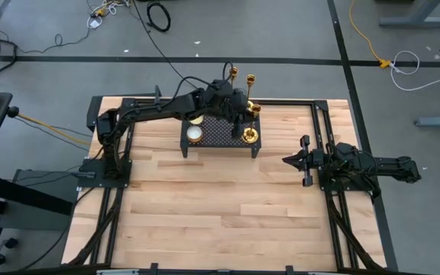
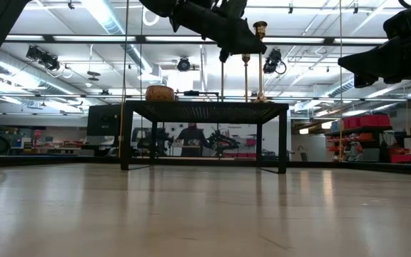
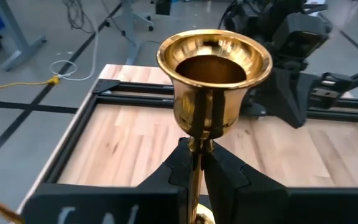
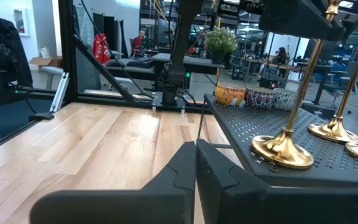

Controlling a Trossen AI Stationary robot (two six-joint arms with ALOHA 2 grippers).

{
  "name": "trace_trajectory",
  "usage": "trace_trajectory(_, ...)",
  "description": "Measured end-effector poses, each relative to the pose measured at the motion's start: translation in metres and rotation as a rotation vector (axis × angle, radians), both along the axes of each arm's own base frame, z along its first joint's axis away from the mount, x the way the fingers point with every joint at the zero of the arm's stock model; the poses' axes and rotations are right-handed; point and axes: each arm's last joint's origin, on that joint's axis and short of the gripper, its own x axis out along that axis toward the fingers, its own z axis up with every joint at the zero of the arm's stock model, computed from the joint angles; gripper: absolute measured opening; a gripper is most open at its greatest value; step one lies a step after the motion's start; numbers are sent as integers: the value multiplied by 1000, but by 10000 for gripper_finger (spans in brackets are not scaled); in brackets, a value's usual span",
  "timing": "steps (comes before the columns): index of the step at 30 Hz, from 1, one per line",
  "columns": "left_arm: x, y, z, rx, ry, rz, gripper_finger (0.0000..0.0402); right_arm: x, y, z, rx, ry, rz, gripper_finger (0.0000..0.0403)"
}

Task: Pick & Place candle stick holders
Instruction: Adjust the candle holders on the shelf

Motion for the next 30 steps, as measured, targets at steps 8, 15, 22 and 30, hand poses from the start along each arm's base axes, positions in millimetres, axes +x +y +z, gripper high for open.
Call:
trace_trajectory(8, -1, 0, 0, 6, 11, 8, 32, 0, 0, 0, 0, -1, 0, 13)
trace_trajectory(15, -5, -1, 5, 5, 15, 9, 32, 0, 0, 0, 0, 0, 0, 13)
trace_trajectory(22, -5, -2, 3, -6, 27, -5, 32, 0, 0, 0, 0, 0, 0, 13)
trace_trajectory(30, -6, -2, 3, -8, 35, -6, 32, 0, 0, 0, 0, 0, 0, 13)
